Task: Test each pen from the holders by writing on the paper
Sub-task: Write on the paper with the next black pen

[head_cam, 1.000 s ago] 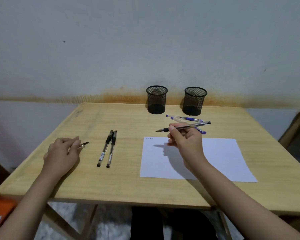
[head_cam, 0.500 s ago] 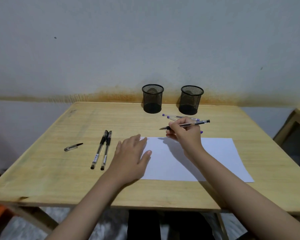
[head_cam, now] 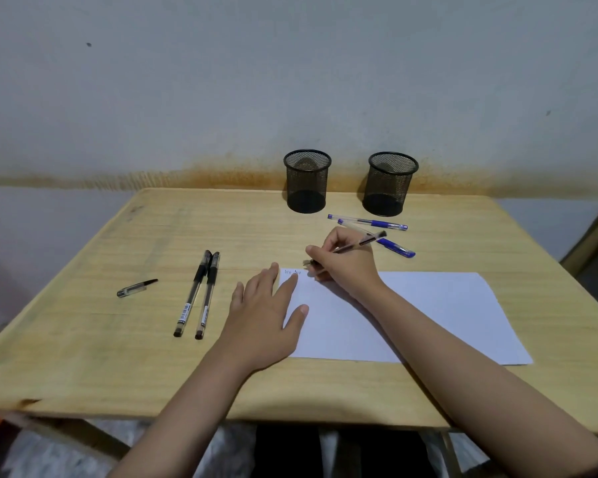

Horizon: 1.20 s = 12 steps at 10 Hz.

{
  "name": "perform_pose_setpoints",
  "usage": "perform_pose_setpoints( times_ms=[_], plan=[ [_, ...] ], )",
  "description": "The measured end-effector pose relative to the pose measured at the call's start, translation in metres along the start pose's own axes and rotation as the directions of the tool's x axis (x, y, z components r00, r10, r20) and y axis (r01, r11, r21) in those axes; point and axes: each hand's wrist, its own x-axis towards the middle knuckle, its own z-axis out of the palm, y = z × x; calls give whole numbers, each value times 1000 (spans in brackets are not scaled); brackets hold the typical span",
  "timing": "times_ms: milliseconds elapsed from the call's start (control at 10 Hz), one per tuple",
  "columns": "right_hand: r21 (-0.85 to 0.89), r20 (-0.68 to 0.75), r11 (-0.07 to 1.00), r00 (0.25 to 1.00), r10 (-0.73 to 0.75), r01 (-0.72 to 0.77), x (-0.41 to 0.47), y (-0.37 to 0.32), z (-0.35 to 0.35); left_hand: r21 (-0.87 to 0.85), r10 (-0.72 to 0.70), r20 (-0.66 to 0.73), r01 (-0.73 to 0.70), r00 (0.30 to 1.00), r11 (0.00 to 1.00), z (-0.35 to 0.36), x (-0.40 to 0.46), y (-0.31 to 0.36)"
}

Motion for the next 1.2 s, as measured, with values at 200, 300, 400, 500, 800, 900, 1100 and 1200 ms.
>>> perform_pose_setpoints(
  times_ms=[200,300,400,500,800,900,1100,1200],
  plan=[
    [-97,-59,995,998,-38,32,0,5,3,42,-8,11,8,1000,999,3,0,0],
    [-102,-36,994,999,-36,32,0,5,2,58,-7,15,6,1000,998,2,-1,1],
    [-114,-23,993,999,-31,28,1,5,4,65,-7,16,6,1000,998,2,-1,2],
    [-122,-31,992,999,-23,19,2,6,5,71,-10,26,8,1000,997,3,-1,3],
    [-120,-34,993,999,-18,14,2,6,5,86,-7,51,2,999,996,4,1,2],
    [-114,-41,993,999,-12,8,3,7,4,80,-5,53,1,999,997,4,0,2],
    [-127,-42,992,999,-28,22,2,7,5,82,-7,59,2,998,997,3,0,2],
    [-134,-40,991,999,-26,21,3,7,4,81,-8,65,2,998,997,2,0,2]
  ],
)
